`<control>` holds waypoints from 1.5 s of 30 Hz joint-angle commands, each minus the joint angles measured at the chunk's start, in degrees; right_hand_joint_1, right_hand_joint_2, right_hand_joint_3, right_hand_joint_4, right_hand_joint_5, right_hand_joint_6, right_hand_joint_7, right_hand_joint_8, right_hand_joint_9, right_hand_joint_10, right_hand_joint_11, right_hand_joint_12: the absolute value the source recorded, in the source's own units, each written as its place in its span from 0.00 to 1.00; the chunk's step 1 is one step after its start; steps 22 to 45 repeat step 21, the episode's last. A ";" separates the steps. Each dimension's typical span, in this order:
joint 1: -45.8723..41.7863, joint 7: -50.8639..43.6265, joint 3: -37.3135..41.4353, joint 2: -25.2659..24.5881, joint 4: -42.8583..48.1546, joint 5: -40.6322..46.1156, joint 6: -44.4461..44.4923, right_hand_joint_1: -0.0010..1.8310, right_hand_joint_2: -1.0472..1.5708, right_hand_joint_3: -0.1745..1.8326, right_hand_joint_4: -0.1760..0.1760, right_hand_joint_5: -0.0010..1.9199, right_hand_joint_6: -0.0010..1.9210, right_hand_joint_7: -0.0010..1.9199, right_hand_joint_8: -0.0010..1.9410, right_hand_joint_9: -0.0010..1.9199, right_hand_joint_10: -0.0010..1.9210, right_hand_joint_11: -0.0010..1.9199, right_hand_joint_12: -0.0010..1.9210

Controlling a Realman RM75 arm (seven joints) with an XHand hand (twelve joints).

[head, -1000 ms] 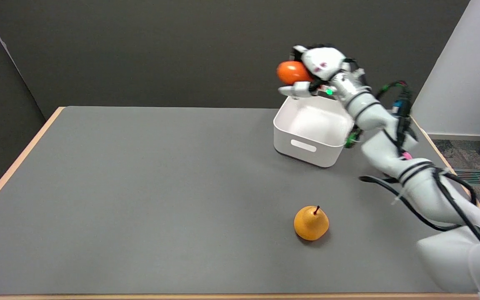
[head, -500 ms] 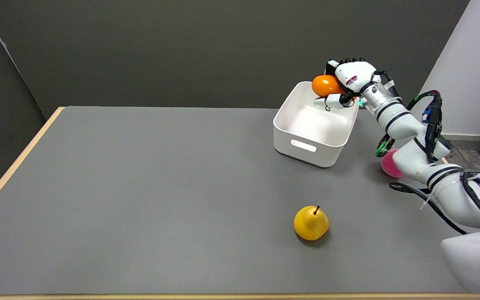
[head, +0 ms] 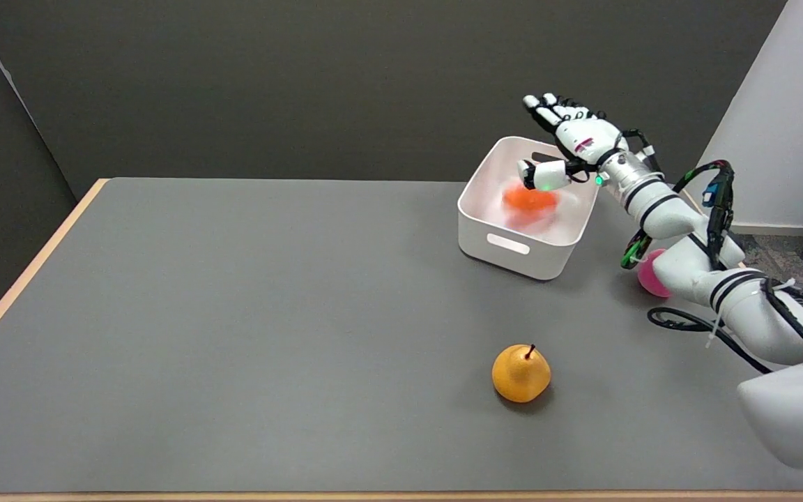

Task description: Place mango into white box.

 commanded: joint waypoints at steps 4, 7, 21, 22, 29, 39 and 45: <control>-10.39 -1.44 0.53 1.93 5.01 54.43 0.89 0.11 0.61 0.55 0.72 0.00 0.01 0.00 0.00 0.00 0.12 0.00 0.38; -14.66 -0.96 1.81 3.54 10.55 69.81 5.89 0.11 0.63 0.54 0.72 0.00 0.02 0.00 0.00 0.00 0.12 0.00 0.33; -34.44 8.97 12.20 10.48 28.08 96.33 15.99 0.09 0.65 0.61 0.78 0.04 0.15 0.06 0.13 0.06 0.27 0.01 0.48; -34.44 8.97 12.20 10.48 28.08 96.33 15.99 0.09 0.65 0.61 0.78 0.04 0.15 0.06 0.13 0.06 0.27 0.01 0.48; -34.44 8.97 12.20 10.48 28.08 96.33 15.99 0.09 0.65 0.61 0.78 0.04 0.15 0.06 0.13 0.06 0.27 0.01 0.48; -34.44 8.97 12.20 10.48 28.08 96.33 15.99 0.09 0.65 0.61 0.78 0.04 0.15 0.06 0.13 0.06 0.27 0.01 0.48; -34.44 8.97 12.20 10.48 28.08 96.33 15.99 0.09 0.65 0.61 0.78 0.04 0.15 0.06 0.13 0.06 0.27 0.01 0.48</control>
